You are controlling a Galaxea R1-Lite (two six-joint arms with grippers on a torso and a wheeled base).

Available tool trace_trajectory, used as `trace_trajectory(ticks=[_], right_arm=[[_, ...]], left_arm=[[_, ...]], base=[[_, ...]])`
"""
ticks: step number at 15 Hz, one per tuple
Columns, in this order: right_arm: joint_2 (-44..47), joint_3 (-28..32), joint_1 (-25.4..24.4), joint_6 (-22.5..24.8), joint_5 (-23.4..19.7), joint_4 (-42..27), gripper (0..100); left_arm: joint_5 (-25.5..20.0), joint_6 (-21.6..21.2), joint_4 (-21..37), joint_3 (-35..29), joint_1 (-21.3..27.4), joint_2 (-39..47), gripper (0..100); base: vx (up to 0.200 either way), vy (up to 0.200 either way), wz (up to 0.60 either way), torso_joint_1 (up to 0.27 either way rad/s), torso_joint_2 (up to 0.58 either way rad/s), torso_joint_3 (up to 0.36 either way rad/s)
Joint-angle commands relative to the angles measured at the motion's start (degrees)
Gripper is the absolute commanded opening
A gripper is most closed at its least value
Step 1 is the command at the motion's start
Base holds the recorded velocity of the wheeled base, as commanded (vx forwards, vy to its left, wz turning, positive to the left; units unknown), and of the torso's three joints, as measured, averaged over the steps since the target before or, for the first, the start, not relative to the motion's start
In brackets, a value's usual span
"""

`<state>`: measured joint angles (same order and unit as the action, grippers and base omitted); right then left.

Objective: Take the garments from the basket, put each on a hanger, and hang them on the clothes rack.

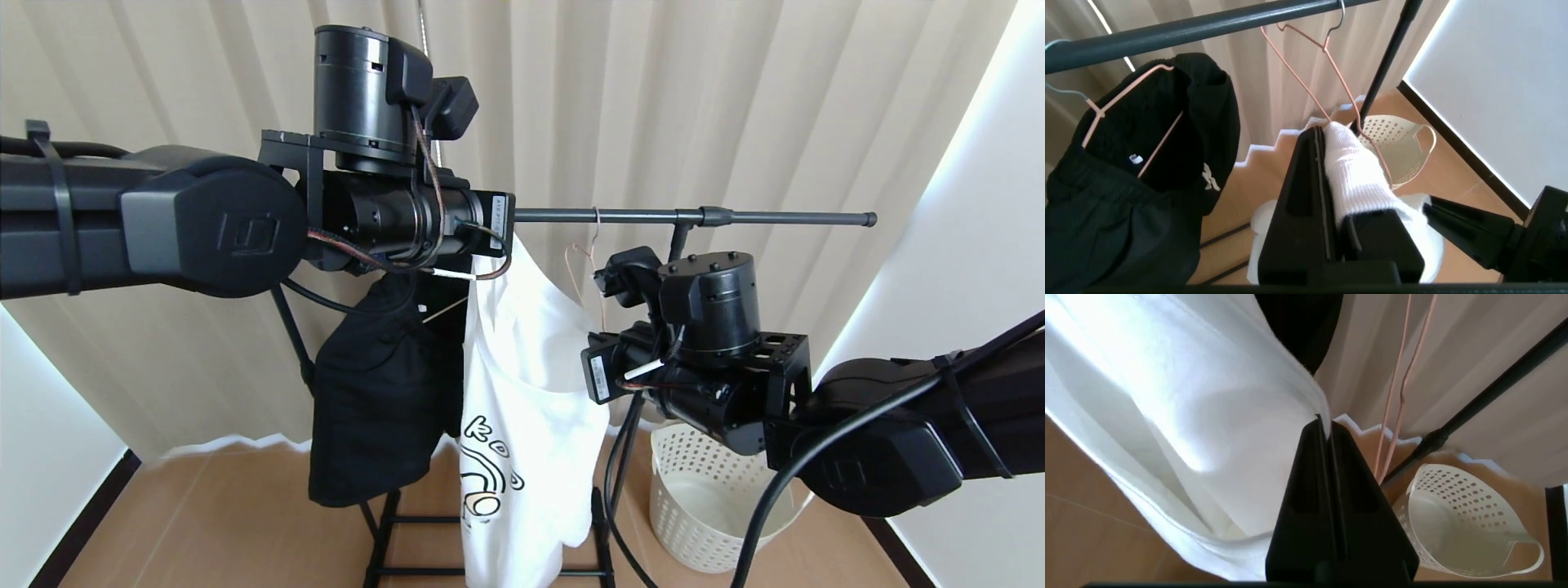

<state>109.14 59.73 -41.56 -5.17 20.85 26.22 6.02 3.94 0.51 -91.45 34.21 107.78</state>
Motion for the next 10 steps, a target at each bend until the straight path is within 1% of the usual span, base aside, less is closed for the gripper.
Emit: trace_trajectory(ticks=[1, 5, 7, 8, 10], right_arm=[[-2.62, -1.90, -0.01, 0.25, -0.02, 0.50, 0], [-4.11, -3.48, -1.25, 0.69, -0.10, 0.06, 0], [-4.82, -4.27, -1.33, 1.83, -0.28, 0.58, 0], [-4.99, -4.36, -1.33, 2.00, -0.89, 0.58, 0], [-4.82, -3.31, -1.42, 2.09, -0.81, 0.67, 0]], left_arm=[[-0.05, -0.07, 0.02, 0.40, 0.07, -0.29, 0], [0.04, 0.02, -0.16, 0.22, 0.51, -0.29, 0], [0.13, 0.02, -0.16, 0.22, 0.51, -0.46, 0], [0.22, 0.02, -0.25, 0.22, 0.60, -0.81, 0], [0.31, 0.02, -0.16, 0.66, 1.30, -1.96, 0]], base=[[0.000, 0.000, 0.00, 0.000, 0.00, 0.000], [0.000, 0.000, 0.00, 0.000, 0.00, 0.000], [0.000, 0.000, 0.00, 0.000, 0.00, 0.000], [0.000, 0.000, 0.00, 0.000, 0.00, 0.000], [0.000, 0.000, 0.00, 0.000, 0.00, 0.000]])
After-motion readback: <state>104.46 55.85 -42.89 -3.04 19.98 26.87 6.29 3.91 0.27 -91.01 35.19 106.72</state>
